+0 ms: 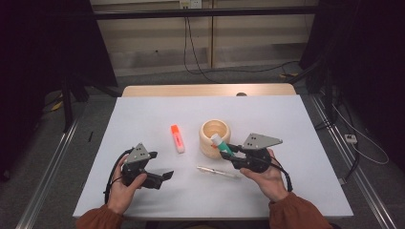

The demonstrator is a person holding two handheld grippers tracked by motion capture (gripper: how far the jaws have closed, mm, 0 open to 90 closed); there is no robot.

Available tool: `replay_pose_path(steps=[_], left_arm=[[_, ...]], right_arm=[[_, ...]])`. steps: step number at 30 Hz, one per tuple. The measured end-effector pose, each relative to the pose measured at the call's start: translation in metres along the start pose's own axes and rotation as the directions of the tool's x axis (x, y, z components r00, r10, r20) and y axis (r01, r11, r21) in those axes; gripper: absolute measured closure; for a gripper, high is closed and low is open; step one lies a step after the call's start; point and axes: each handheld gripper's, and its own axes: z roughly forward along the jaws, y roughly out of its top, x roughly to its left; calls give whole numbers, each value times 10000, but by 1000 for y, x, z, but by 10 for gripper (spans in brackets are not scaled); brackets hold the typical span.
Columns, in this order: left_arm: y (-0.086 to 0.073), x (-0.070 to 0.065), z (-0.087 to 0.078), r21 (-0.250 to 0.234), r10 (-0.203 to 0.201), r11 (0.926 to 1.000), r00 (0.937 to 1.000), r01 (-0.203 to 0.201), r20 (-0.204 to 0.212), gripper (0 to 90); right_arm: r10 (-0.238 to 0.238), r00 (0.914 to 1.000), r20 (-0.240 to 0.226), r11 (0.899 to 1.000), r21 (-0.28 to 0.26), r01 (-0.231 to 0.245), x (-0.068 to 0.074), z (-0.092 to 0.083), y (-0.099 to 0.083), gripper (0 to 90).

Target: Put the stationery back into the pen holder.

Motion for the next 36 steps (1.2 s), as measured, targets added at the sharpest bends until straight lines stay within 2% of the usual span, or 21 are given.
replay_pose_path(steps=[7, 9, 11, 13, 14, 15, 16, 26, 28, 30, 36], left_arm=[[-17, 1, -2, -73, -269, 9996, 9993, 267, -260, 60], [-18, 1, -4, -158, -349, 9993, 9992, 346, -205, 60], [-19, 1, -5, -320, -323, 9990, 9986, 310, -415, 60], [-18, 1, -7, -350, -314, 9989, 9985, 298, -456, 60], [-19, 1, -7, -498, -485, 9977, 9979, 464, -421, 60], [-18, 2, -8, -499, -423, 9980, 9980, 400, -465, 59], [-19, 1, -8, -583, -531, 9970, 9974, 502, -481, 59], [-20, 1, -6, -445, -393, 9983, 9978, 369, -533, 59], [-21, 1, -6, -411, -443, 9983, 9977, 422, -504, 59], [-21, 1, -5, -269, -367, 9990, 9984, 355, -436, 59], [-21, 1, -5, -302, -362, 9989, 9982, 347, -484, 59]], right_arm=[[439, 9990, 42, 9975, -564, -436, -5, 1, 4, 668], [475, 9989, 63, 9964, -712, -469, -5, 1, 6, 668], [553, 9984, 69, 9942, -926, -545, -7, 1, 7, 668], [719, 9974, 89, 9916, -1084, -706, -8, 2, 9, 668], [771, 9969, 127, 9902, -1174, -751, -10, 3, 10, 668], [825, 9965, 123, 9889, -1250, -803, -11, 4, 10, 668], [882, 9960, 134, 9872, -1347, -856, -12, 4, 11, 668], [1374, 9905, 75, 9680, -2132, -1326, -21, 18, 21, 667], [1343, 9909, 104, 9656, -2261, -1285, -23, 21, 24, 668], [1414, 9899, 135, 9635, -2315, -1345, -26, 23, 27, 668], [1614, 9866, 235, 9559, -2523, -1504, -35, 35, 31, 668]])
